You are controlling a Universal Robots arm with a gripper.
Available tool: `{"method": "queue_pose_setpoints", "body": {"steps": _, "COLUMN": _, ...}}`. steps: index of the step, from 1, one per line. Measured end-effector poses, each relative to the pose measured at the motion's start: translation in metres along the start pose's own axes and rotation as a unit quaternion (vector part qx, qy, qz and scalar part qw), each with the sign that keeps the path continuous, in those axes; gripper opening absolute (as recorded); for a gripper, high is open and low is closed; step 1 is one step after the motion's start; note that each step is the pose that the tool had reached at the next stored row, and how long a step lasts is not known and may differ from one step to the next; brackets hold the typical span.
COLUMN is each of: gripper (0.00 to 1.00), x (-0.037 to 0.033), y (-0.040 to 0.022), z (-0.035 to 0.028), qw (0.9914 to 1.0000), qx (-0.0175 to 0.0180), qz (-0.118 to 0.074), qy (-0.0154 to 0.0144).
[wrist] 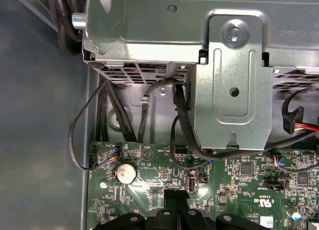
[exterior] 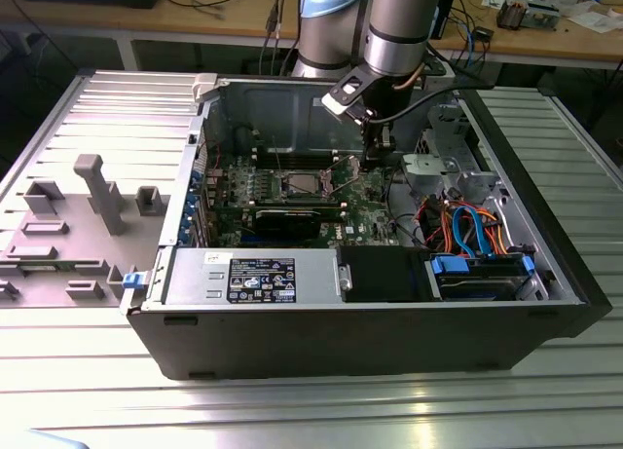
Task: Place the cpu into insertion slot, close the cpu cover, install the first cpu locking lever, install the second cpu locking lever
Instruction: 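Close the cpu cover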
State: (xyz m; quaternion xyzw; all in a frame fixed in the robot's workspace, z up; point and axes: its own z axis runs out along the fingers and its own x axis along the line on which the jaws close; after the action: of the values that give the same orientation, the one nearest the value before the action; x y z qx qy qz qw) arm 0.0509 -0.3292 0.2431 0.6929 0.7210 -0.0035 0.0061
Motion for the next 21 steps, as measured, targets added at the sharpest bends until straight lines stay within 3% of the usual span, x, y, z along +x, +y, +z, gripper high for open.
{"method": "queue_pose_setpoints", "body": {"steps": 12, "gripper": 0.11, "x": 0.0004, "y": -0.0099, "z": 0.0000, "qw": 1.00000, "qx": 0.0000, "qz": 0.000, "qy": 0.0000}}
{"method": "queue_pose_setpoints", "body": {"steps": 21, "gripper": 0.11, "x": 0.0005, "y": -0.0105, "z": -0.0002, "qw": 1.00000, "qx": 0.0000, "qz": 0.000, "qy": 0.0000}}
